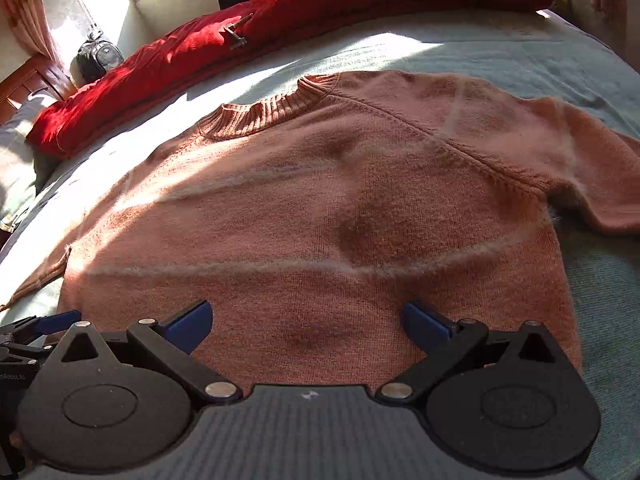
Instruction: Fold clothes
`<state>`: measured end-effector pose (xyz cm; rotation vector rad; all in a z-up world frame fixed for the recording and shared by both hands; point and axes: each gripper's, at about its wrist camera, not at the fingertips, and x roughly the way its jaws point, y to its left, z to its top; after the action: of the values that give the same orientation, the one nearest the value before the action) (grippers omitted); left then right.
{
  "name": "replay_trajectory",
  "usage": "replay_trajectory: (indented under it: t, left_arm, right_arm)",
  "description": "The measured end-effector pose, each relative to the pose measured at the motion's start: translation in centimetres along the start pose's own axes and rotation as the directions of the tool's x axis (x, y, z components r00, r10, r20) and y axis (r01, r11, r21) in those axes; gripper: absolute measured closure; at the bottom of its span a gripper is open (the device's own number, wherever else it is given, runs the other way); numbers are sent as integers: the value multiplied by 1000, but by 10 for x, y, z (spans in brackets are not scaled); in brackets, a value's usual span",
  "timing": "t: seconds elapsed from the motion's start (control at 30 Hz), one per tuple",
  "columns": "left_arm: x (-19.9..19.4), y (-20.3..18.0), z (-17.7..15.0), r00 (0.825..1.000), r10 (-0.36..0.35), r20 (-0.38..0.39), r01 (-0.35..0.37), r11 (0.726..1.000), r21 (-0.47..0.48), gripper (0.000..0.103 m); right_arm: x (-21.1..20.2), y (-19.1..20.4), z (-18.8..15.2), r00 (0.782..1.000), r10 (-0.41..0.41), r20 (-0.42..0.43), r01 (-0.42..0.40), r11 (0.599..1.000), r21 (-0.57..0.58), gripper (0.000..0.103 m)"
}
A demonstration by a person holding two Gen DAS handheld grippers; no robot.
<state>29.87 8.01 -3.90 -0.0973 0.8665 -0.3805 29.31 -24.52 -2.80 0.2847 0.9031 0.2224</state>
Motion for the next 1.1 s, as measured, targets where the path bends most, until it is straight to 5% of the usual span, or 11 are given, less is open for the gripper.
replay_trajectory:
  t: [0.2, 0.43, 0.57, 0.8, 1.0, 1.1]
  left_arm:
    - [-1, 14, -1, 997, -79, 10, 79, 996, -29, 1]
    - [-5, 2, -13, 998, -53, 19, 51, 991, 122, 1]
    - [-19, 0, -10, 999, -8, 43, 4, 995, 99, 1]
    - [-8, -17, 4, 995, -96, 30, 92, 989, 118, 1]
    - [9, -40, -2, 998, 62, -11, -61, 995, 84, 1]
    - [0, -41, 0, 997, 79, -14, -79, 997, 28, 1]
  right_arm:
    - [3, 8, -11, 998, -56, -6, 55, 997, -56, 0]
    - [10, 29, -20, 987, -162, 11, 161, 966, -201, 0]
    - [-1, 28, -21, 988, -153, 13, 152, 969, -197, 0]
    - [-24, 3, -7, 987, -150, 59, 154, 985, -72, 0]
    - [-21, -22, -14, 994, -104, 25, 105, 992, -69, 0]
    - [-35, -35, -6, 998, -35, 52, 36, 999, -29, 0]
